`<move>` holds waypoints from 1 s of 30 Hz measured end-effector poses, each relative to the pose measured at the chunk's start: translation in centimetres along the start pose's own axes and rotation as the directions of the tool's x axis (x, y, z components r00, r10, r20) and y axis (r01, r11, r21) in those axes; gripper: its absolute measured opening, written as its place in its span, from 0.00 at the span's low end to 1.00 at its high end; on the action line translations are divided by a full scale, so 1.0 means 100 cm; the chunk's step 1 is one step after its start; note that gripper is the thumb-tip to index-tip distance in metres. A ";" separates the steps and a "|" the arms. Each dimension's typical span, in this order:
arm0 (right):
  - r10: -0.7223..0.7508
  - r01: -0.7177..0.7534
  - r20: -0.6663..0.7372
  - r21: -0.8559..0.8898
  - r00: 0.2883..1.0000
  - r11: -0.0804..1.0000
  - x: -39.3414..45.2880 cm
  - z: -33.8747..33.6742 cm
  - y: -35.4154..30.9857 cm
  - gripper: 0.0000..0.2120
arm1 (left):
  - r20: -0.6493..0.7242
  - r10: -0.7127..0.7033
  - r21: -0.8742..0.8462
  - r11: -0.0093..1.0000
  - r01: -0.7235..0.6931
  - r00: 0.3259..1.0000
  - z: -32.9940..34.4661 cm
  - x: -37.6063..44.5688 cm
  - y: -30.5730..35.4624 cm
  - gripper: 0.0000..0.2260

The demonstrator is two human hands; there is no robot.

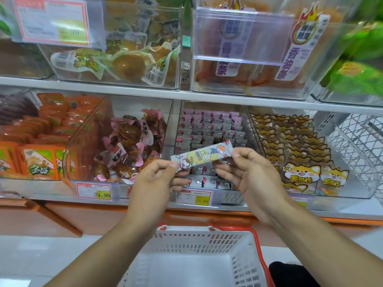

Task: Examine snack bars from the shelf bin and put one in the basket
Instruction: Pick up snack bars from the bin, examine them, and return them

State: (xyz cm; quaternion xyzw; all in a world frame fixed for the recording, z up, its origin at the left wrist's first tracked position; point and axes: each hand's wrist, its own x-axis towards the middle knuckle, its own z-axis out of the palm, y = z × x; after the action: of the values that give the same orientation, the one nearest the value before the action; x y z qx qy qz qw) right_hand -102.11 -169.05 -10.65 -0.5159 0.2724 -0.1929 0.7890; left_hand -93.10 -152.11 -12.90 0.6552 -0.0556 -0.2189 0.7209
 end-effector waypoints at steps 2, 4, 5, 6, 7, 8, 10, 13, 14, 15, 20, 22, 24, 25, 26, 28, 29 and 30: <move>0.004 -0.004 -0.003 -0.019 1.000 1.000 0.002 -0.002 0.002 0.07 | -0.007 0.006 0.002 1.000 -0.006 1.000 0.000 0.001 0.000 0.07; -0.003 0.003 -0.008 -0.006 1.000 1.000 0.002 -0.003 0.003 0.06 | -0.003 0.006 0.008 1.000 -0.006 1.000 -0.001 0.001 0.000 0.07; -0.012 0.012 0.001 0.009 1.000 1.000 0.002 -0.004 0.003 0.06 | -0.002 0.006 0.015 1.000 -0.006 1.000 -0.001 0.001 -0.001 0.07; -0.025 0.025 0.026 0.017 0.999 1.000 0.002 -0.004 0.002 0.08 | -0.002 0.007 0.020 1.000 -0.007 1.000 -0.001 0.001 -0.001 0.07; -0.044 0.044 0.066 0.001 0.997 0.999 0.002 -0.005 0.001 0.12 | -0.002 0.006 0.019 1.000 -0.006 1.000 -0.001 0.001 -0.001 0.07; -0.067 0.073 0.111 -0.044 0.992 0.996 0.003 -0.006 0.002 0.17 | -0.004 0.004 0.014 1.000 -0.004 1.000 -0.002 0.002 -0.002 0.07; -0.107 0.143 0.192 -0.181 0.976 0.973 0.002 -0.006 0.002 0.23 | -0.004 -0.010 -0.012 1.000 0.010 1.000 -0.003 0.002 -0.001 0.07; -0.113 0.187 0.262 -0.275 0.958 0.943 0.001 -0.005 0.004 0.25 | 0.036 -0.033 -0.127 0.991 0.038 0.999 -0.002 0.001 0.003 0.10; -0.109 0.185 0.274 -0.272 0.956 0.944 0.000 -0.005 0.004 0.24 | 0.050 -0.041 -0.180 0.982 0.050 0.998 -0.001 -0.001 0.005 0.10; -0.107 0.185 0.279 -0.271 0.954 0.945 0.000 -0.005 0.004 0.23 | 0.055 -0.043 -0.225 0.973 0.054 0.998 0.000 -0.001 0.006 0.11; -0.115 0.173 0.236 -0.242 0.965 0.955 0.000 -0.003 0.004 0.16 | 0.022 0.015 -0.331 0.944 -0.006 1.000 -0.002 -0.002 0.011 0.03; -0.115 0.161 0.204 -0.229 0.972 0.960 -0.001 -0.002 0.003 0.14 | 0.060 0.005 -0.348 0.937 0.016 0.998 -0.002 -0.004 0.012 0.05; -0.101 0.139 0.174 -0.226 0.980 0.964 -0.001 0.000 0.003 0.15 | 0.086 0.006 -0.340 0.940 0.023 0.996 -0.002 -0.005 0.012 0.09; -0.090 0.125 0.159 -0.227 0.983 0.966 -0.001 0.000 0.003 0.17 | 0.080 0.008 -0.333 0.943 0.020 0.997 -0.002 -0.005 0.012 0.11; -0.080 0.111 0.145 -0.223 0.986 0.968 -0.001 0.000 0.002 0.18 | 0.067 0.009 -0.322 0.947 0.013 0.998 -0.002 -0.005 0.012 0.12; -0.049 0.070 0.128 -0.172 0.991 0.983 0.001 -0.001 0.000 0.18 | 0.035 -0.002 -0.292 0.956 0.012 0.999 -0.002 -0.006 0.012 0.15; -0.027 0.043 0.125 -0.129 0.992 0.991 0.001 -0.001 -0.001 0.16 | 0.024 -0.015 -0.281 0.959 0.021 1.000 -0.002 -0.006 0.012 0.16; -0.003 0.013 0.123 -0.083 0.992 0.996 0.002 -0.001 -0.003 0.14 | 0.018 -0.032 -0.278 0.960 0.036 0.999 -0.002 -0.006 0.011 0.15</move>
State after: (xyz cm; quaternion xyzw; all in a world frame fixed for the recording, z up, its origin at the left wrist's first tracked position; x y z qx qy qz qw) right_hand -102.09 -169.34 -10.49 -0.5603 0.2289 -0.1523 0.7813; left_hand -93.26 -151.63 -11.75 0.5467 -0.0176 -0.2412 0.8017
